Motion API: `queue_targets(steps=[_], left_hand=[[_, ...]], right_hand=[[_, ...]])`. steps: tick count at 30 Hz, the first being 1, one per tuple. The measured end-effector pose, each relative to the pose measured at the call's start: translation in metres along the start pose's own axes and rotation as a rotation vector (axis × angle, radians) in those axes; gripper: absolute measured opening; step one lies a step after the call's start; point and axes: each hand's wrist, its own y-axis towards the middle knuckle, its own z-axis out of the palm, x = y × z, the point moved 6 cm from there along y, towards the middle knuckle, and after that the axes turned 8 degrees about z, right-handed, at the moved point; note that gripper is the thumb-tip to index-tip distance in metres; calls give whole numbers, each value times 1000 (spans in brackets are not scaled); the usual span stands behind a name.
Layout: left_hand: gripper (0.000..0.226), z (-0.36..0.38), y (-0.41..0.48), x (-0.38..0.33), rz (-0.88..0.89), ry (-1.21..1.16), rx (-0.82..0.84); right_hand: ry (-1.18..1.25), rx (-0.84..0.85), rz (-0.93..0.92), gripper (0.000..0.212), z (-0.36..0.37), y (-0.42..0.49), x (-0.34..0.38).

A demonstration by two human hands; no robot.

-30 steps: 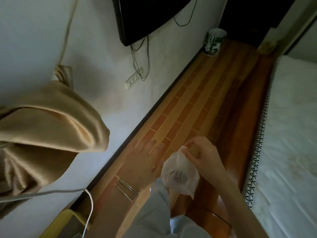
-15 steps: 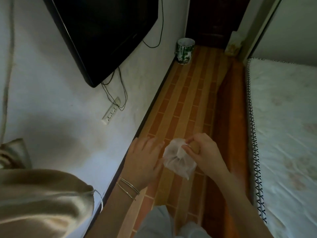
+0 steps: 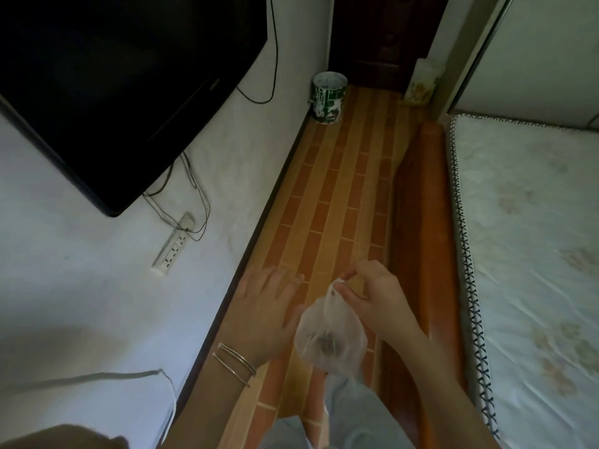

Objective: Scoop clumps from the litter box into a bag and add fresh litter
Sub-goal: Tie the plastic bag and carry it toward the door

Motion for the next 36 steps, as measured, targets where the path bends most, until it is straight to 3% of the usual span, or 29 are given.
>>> queue_targets(steps=[4, 18, 23, 36], left_hand=[[48, 1, 58, 4, -19, 19, -28], [47, 1, 250, 6, 2, 42, -101], [48, 9, 305, 12, 8, 10, -58], [48, 15, 481, 82, 91, -8, -42]], right_hand=[[-14, 38, 8, 6, -15, 49, -22], [88, 16, -1, 8, -100, 215, -90], [109, -23, 20, 7, -118, 261, -116], [52, -71, 129, 8, -138, 427, -157]])
